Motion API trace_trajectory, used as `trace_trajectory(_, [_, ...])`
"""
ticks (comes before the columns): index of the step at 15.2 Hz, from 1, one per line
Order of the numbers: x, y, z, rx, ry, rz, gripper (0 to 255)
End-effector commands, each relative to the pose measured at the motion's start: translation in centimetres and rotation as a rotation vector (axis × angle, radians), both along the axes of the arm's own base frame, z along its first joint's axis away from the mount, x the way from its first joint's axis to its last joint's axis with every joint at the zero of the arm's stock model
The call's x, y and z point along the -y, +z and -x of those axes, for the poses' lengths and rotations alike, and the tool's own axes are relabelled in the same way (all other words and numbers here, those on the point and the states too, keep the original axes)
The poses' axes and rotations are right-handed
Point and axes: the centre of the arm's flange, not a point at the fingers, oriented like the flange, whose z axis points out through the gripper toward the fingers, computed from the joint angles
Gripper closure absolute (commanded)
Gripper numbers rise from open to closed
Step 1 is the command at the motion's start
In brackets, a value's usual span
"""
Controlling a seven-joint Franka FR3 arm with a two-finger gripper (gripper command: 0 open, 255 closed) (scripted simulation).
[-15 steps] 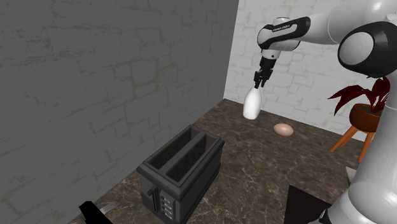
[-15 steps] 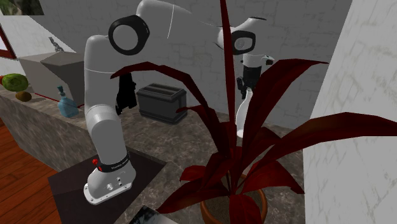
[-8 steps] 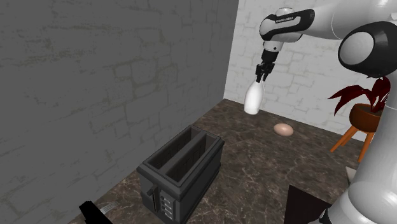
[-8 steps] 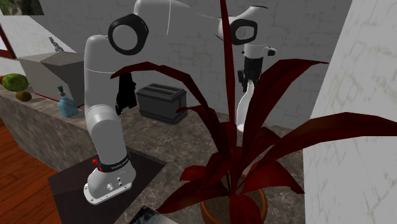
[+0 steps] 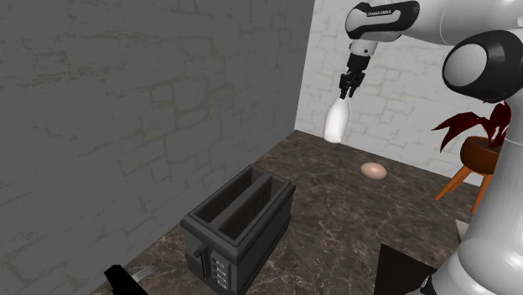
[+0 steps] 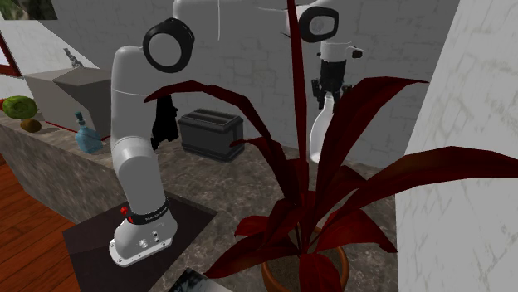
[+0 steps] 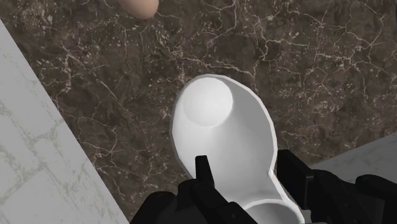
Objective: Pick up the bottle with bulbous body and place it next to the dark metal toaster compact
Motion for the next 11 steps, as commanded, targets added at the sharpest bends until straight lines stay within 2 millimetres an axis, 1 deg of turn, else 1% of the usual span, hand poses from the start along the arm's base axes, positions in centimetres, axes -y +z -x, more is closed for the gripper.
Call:
trace_trajectory(1, [0.0, 1.0, 0.0, 0.000, 0.000, 0.000, 255])
trace_trajectory(11, [0.0, 6.3, 0.0, 0.000, 0.000, 0.000, 255])
